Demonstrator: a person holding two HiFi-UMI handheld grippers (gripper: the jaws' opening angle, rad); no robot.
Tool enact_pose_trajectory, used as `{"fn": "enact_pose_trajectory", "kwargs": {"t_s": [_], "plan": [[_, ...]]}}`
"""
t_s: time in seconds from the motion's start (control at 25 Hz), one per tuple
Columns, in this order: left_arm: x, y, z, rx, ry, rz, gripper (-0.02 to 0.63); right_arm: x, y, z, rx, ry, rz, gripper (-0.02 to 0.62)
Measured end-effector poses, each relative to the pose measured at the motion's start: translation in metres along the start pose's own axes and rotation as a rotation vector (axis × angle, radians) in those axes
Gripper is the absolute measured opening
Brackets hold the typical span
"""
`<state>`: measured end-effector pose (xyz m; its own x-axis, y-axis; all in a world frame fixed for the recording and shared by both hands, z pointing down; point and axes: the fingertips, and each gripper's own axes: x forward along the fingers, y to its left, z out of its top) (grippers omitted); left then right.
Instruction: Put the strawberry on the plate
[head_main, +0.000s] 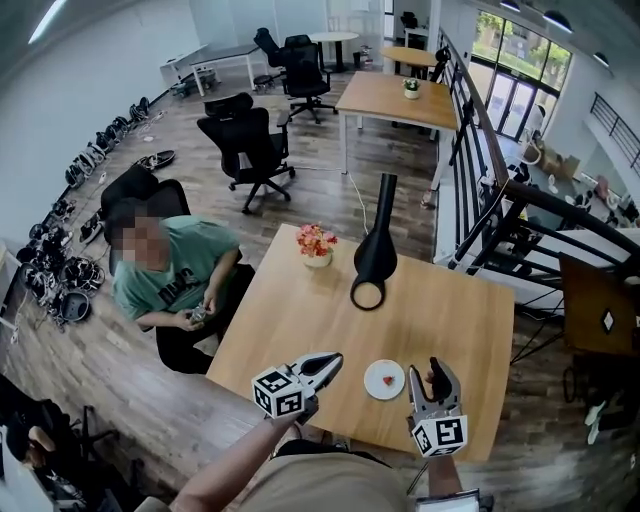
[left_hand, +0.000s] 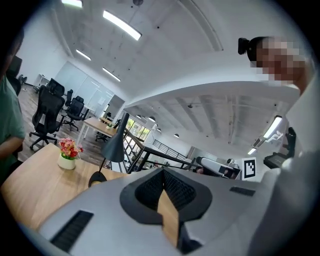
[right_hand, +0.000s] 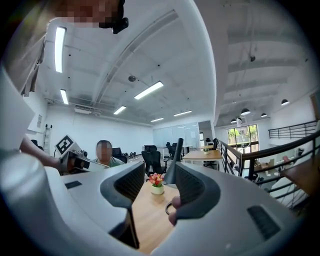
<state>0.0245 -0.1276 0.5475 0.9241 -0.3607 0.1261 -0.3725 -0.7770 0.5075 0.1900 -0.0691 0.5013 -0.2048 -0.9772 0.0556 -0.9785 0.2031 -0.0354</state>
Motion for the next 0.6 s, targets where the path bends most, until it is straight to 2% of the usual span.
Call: {"fn": "enact_pose_trajectory", "kwargs": {"t_s": [0.28, 0.6], "plan": [[-0.025, 0.011, 0.000, -0.005, 0.016, -0.026, 0.005, -0.008, 0.030, 0.004, -0.039, 0.024, -0.029, 0.196], [-0.038, 0.034, 0.004, 0.018, 0.039, -0.031, 0.005, -0.001, 0.049, -0.009, -0.100, 0.064, -0.065, 0.196]]}}
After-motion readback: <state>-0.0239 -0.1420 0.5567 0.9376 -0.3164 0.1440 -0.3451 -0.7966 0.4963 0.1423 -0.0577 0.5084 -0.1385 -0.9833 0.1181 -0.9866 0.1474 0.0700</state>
